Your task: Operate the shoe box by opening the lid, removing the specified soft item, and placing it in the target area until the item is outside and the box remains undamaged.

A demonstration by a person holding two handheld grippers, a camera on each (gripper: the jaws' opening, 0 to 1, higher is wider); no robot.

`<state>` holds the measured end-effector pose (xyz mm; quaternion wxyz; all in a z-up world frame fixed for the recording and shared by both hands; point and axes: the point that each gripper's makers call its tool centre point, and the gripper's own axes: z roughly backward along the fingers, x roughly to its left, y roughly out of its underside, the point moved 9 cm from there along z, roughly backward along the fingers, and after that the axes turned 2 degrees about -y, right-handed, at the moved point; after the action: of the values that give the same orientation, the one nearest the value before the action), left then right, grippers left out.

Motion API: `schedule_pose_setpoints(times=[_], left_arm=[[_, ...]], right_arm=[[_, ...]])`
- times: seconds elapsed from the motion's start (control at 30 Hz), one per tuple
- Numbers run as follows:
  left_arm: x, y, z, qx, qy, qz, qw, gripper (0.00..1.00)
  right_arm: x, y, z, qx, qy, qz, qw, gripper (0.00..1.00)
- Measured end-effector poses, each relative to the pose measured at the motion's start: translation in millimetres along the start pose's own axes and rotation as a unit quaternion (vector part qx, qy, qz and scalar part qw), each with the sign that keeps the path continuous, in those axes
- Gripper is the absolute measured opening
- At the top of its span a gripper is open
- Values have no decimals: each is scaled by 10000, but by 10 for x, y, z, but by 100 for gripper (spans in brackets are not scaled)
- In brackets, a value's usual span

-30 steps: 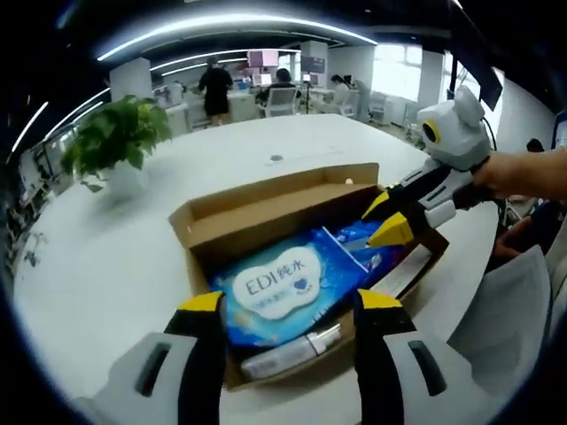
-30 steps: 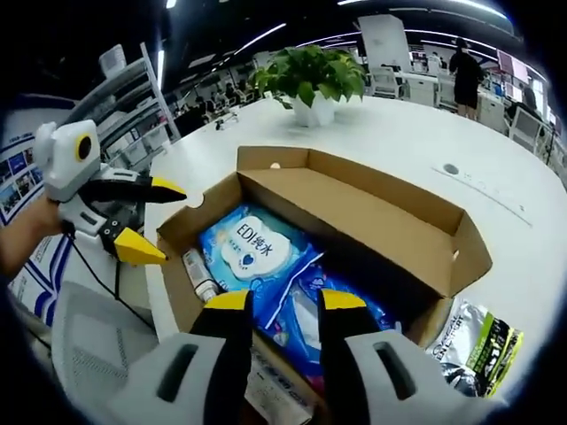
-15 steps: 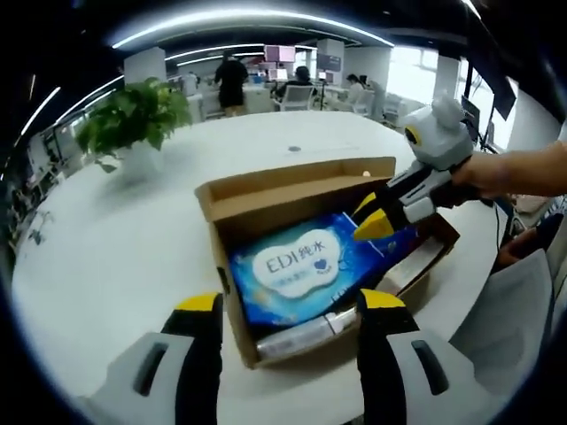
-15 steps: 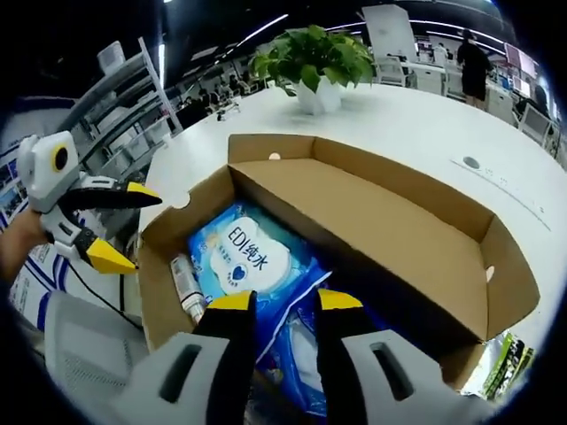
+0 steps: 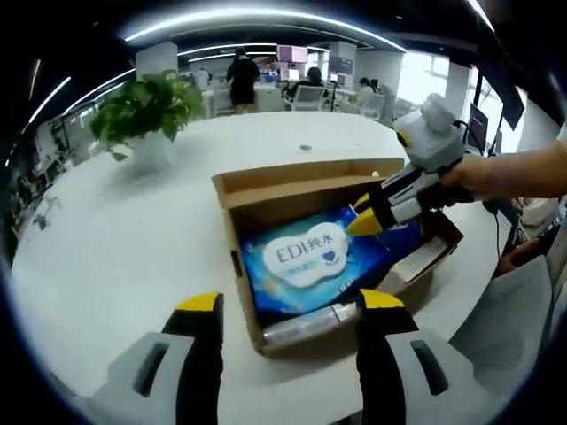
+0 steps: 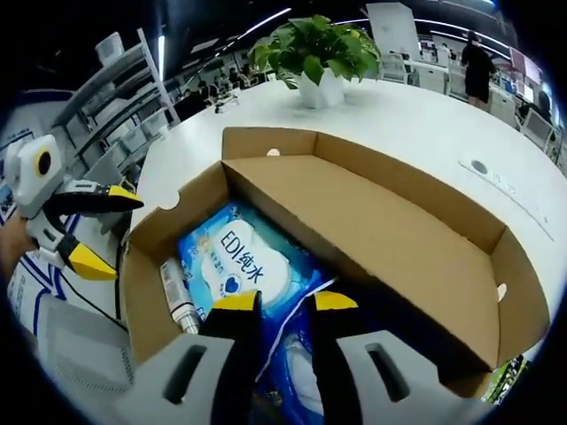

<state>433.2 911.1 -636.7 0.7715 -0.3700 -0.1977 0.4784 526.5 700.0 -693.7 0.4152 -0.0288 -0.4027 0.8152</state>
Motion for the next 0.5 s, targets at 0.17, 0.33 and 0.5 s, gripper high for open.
schedule_pose_setpoints(times=[0.17, 0.33, 0.5], left_arm=[[11, 2, -14, -23, 23, 8, 10000, 60], [15, 13, -36, -18, 56, -11, 10000, 60], [15, 1, -46, -58, 65, -30, 10000, 59]], right_arm=[[-28, 23, -38, 57, 3, -88, 9999, 16], [-20, 16, 39, 38, 16, 10, 10000, 5], [42, -29, 113, -80, 60, 149, 9998, 2]])
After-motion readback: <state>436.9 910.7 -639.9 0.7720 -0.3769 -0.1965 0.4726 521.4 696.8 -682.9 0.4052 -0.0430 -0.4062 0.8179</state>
